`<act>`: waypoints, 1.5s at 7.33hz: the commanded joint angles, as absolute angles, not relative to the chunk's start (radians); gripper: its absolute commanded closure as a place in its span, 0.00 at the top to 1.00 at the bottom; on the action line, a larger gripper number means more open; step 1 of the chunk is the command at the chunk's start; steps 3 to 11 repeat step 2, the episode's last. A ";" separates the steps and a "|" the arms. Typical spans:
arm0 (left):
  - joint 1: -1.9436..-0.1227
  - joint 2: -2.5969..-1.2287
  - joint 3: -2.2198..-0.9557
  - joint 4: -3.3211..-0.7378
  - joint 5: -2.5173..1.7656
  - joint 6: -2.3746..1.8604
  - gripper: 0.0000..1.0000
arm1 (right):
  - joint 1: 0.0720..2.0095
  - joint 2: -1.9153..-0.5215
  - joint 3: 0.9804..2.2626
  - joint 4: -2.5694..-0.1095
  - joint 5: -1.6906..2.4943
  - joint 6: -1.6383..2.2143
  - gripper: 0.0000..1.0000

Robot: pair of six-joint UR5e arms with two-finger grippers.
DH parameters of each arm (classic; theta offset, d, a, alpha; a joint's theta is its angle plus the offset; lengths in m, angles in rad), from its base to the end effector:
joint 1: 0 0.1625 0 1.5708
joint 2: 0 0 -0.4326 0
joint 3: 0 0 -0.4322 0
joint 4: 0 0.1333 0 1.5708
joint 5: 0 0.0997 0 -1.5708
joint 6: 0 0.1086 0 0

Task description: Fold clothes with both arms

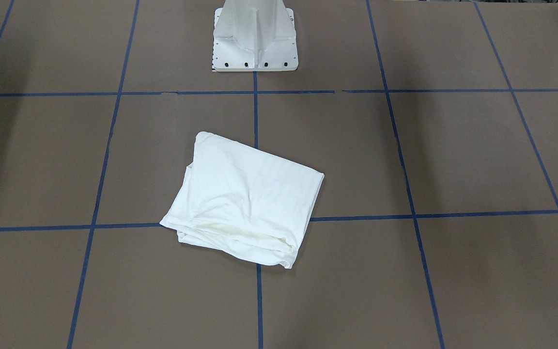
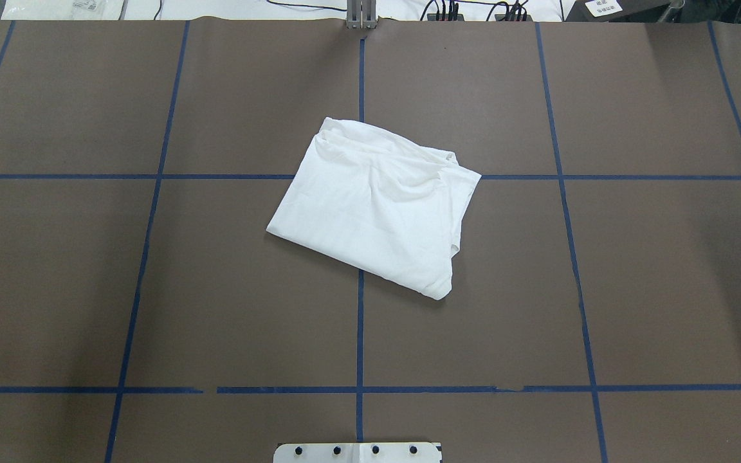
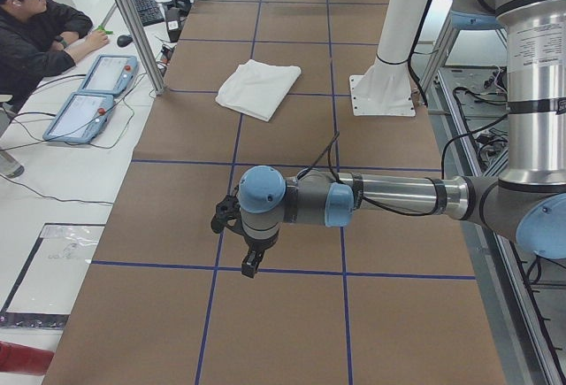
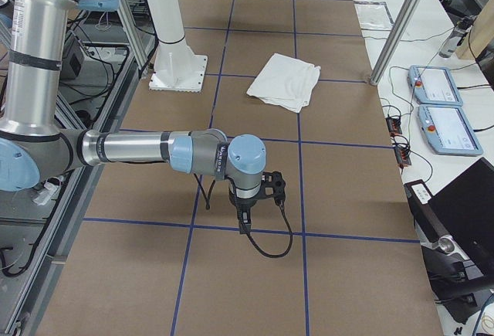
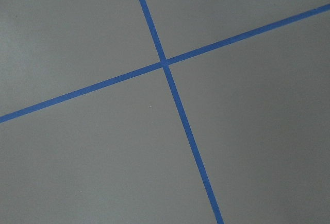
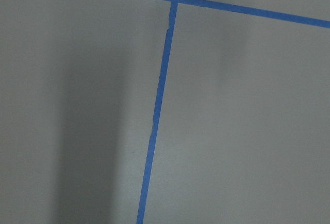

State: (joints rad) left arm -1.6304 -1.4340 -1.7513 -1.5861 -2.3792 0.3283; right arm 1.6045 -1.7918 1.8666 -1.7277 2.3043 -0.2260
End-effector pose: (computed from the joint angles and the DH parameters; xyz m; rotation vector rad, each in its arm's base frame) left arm -0.0831 -0.4726 0.6412 0.2112 0.7849 0.2777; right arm 0.0750 -0.4266 0.6409 0.0172 -0.7378 -0.1534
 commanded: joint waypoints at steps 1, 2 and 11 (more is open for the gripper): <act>-1.629 -1.433 -1.750 -1.586 -2.378 0.328 1.00 | 1.605 -1.792 1.865 -1.729 2.306 -0.222 1.00; -1.629 -1.433 -1.750 -1.586 -2.378 0.328 1.00 | 1.605 -1.792 1.867 -1.729 2.306 -0.221 1.00; -1.629 -1.433 -1.750 -1.586 -2.378 0.328 1.00 | 1.605 -1.792 1.867 -1.729 2.306 -0.221 1.00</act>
